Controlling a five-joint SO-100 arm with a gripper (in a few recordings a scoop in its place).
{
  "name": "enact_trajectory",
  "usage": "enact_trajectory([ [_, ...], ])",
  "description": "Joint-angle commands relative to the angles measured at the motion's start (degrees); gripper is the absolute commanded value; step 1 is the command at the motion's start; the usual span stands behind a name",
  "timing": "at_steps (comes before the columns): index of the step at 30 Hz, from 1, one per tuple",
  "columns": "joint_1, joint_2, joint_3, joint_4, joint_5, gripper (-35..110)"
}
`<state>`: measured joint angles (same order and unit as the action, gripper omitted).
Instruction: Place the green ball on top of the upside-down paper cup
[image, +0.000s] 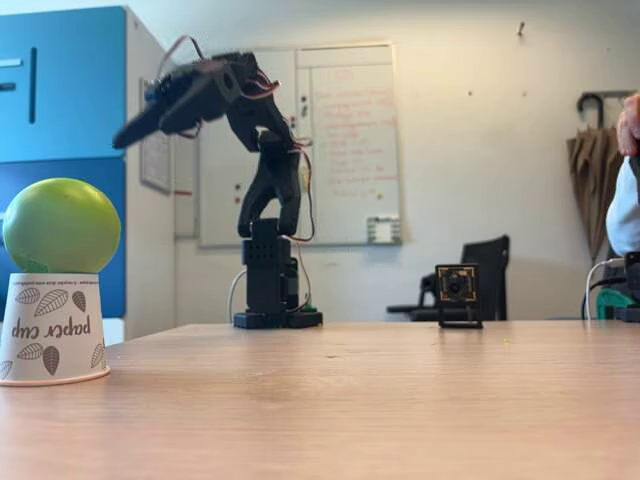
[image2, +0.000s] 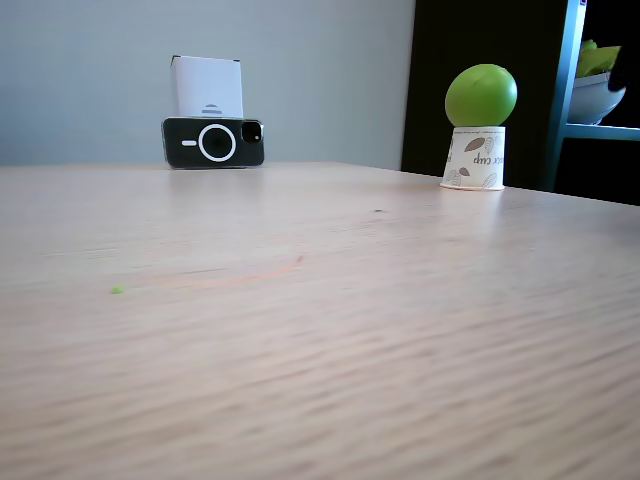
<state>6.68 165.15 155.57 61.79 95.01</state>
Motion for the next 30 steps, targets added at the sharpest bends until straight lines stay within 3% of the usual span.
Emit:
enact_trajectory([
  [1,0.35,5.71,6.24,-0.09,-3.43,0],
  [10,0.09,13.27,18.81,0.53,-13.36,0],
  [14,-0.53,17.23,22.76,1.67,-13.45,0],
  [22,-0.97,23.73,22.76,16.88,-13.18,0],
  [30,-0.88,25.14,22.76,17.67,-12.92,0],
])
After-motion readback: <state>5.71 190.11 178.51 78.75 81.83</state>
